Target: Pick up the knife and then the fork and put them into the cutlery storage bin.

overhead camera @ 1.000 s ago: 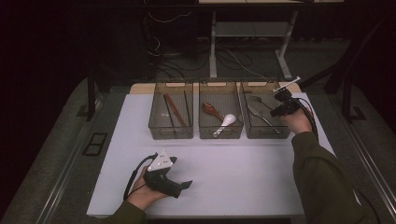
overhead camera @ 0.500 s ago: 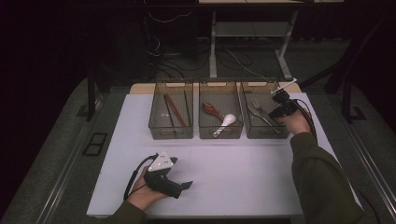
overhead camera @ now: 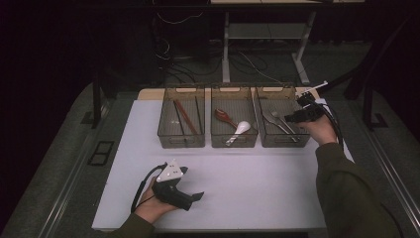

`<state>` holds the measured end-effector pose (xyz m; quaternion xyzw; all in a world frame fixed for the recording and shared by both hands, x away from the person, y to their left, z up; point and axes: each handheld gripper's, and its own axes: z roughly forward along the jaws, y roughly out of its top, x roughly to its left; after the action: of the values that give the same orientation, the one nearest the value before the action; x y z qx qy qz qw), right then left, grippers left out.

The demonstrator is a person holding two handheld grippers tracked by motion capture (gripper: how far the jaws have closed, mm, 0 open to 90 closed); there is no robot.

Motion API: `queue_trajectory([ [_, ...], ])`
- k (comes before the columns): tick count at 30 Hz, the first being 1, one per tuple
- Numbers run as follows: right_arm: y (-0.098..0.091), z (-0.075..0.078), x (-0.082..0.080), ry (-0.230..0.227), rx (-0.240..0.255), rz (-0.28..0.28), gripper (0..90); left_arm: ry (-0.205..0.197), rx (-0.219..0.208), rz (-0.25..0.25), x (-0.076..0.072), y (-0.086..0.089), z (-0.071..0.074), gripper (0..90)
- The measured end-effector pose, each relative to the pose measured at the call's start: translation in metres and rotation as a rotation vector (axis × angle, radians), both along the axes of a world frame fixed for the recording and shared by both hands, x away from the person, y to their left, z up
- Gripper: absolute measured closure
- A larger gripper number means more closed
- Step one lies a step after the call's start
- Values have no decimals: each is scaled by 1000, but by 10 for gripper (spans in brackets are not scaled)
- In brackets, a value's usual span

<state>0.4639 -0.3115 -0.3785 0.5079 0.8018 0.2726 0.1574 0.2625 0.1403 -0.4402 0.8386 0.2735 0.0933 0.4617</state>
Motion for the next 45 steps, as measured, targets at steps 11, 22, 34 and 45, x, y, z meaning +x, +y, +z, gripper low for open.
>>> queue_trajectory([
  [11,-8,8,-15,-82,92,33,365,0,2,5,1,0,-1,0],
  [22,-4,11,-37,-115,178,109,294,12,1,11,3,1,-2,0],
  [34,5,17,-69,-185,193,181,272,14,2,20,4,2,-2,0],
  [45,21,13,-96,-176,240,246,230,12,3,17,3,2,-2,0],
])
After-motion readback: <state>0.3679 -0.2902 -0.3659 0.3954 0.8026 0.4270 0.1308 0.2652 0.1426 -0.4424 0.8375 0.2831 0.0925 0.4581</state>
